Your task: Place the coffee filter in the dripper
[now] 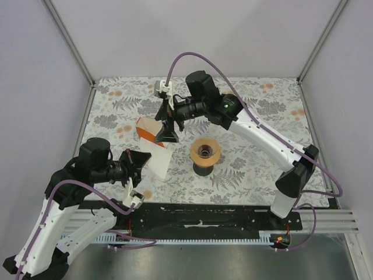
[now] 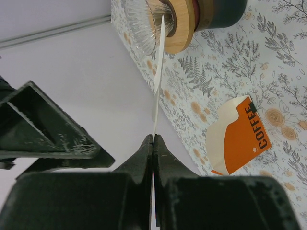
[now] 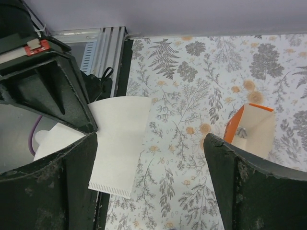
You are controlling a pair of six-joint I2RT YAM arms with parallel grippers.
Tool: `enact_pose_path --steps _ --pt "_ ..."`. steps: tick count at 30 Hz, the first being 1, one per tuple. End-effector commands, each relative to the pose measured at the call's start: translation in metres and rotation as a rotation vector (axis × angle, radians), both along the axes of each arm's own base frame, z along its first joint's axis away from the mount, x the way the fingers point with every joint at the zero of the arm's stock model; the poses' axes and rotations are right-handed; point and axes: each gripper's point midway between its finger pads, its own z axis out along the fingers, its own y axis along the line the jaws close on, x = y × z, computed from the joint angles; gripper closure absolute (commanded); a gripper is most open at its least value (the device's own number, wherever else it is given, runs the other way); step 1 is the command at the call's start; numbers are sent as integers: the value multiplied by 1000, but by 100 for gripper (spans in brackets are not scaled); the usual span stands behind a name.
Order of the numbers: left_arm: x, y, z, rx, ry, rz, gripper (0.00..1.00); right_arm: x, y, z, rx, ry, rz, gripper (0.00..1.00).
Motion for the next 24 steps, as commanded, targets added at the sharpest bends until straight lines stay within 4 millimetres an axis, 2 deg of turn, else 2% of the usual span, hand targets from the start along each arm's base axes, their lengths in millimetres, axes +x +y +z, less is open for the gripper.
enact_pose_path --steps 1,4,6,10,16,19,21,22,24 --pt "-5 -25 35 178 -608 -395 98 4 11 -16 -20 144 32 2" --pt "-2 -25 36 179 -619 -386 98 3 17 -30 -39 247 47 2" --pt "1 -27 37 175 -637 -381 98 5 20 -37 -48 376 43 2" --pt "4 -28 40 172 -649 -375 98 0 18 -45 -51 558 101 2" --pt "9 -30 42 166 -674 -365 98 -23 15 -29 23 726 247 2" --pt "13 -29 45 172 -680 -347 98 -33 10 -18 61 744 319 4" --pt "15 -29 45 174 -672 -339 98 -38 6 -12 78 737 340 13" --pt "15 -28 46 175 -673 -335 98 -39 6 -10 81 739 342 21" --pt "16 -28 45 175 -670 -333 98 -40 5 -6 83 735 345 44"
